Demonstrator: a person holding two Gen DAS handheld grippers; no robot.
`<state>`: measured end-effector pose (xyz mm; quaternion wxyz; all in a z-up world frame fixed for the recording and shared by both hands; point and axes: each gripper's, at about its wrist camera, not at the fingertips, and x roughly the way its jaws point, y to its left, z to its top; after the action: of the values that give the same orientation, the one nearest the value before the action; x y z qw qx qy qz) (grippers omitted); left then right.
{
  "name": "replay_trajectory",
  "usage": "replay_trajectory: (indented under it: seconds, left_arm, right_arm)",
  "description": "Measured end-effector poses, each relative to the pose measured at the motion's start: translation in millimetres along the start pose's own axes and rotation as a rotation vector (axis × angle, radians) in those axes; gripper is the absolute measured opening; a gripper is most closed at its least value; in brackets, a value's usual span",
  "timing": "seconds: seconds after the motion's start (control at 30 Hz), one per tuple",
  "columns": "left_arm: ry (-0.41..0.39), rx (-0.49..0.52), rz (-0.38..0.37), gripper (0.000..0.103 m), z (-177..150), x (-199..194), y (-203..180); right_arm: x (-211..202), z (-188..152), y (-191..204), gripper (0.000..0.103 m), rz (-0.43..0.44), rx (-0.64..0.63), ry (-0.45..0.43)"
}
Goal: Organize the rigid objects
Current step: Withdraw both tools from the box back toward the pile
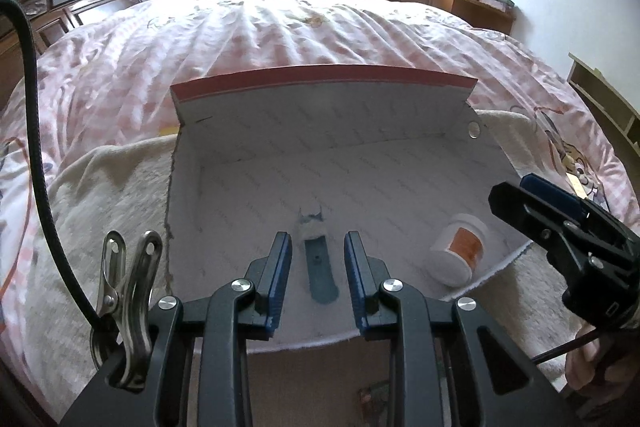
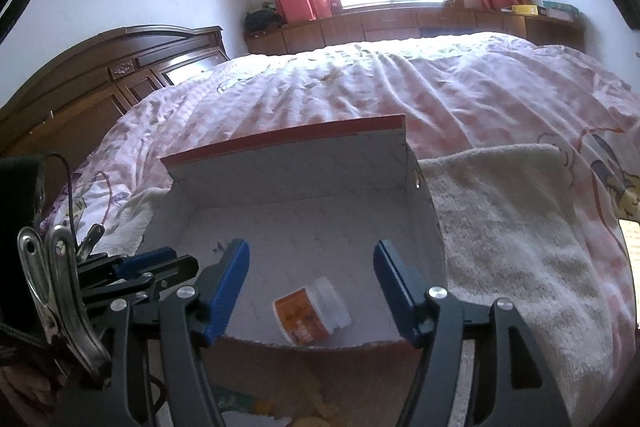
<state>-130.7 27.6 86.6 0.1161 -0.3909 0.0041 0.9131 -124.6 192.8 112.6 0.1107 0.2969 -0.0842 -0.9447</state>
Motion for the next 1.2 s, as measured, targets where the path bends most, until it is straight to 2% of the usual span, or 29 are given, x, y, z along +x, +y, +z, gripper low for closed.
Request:
replay_trajectory:
  seconds: [0.63, 1.2]
  left_arm:
    - [-0.025, 0.005, -0.002, 0.027, -24.3, -39.6, -6.5]
    - [-0.004, -0.022, 0.016, 0.027, -60.1, -62.6, -1.5]
  right_arm:
    - [-36.6, -19.4, 18.5, 0.068, 0.024, 0.009, 0.009]
    - [-56.6, -53.2, 15.7, 0.069, 0.030, 0.038, 0.071]
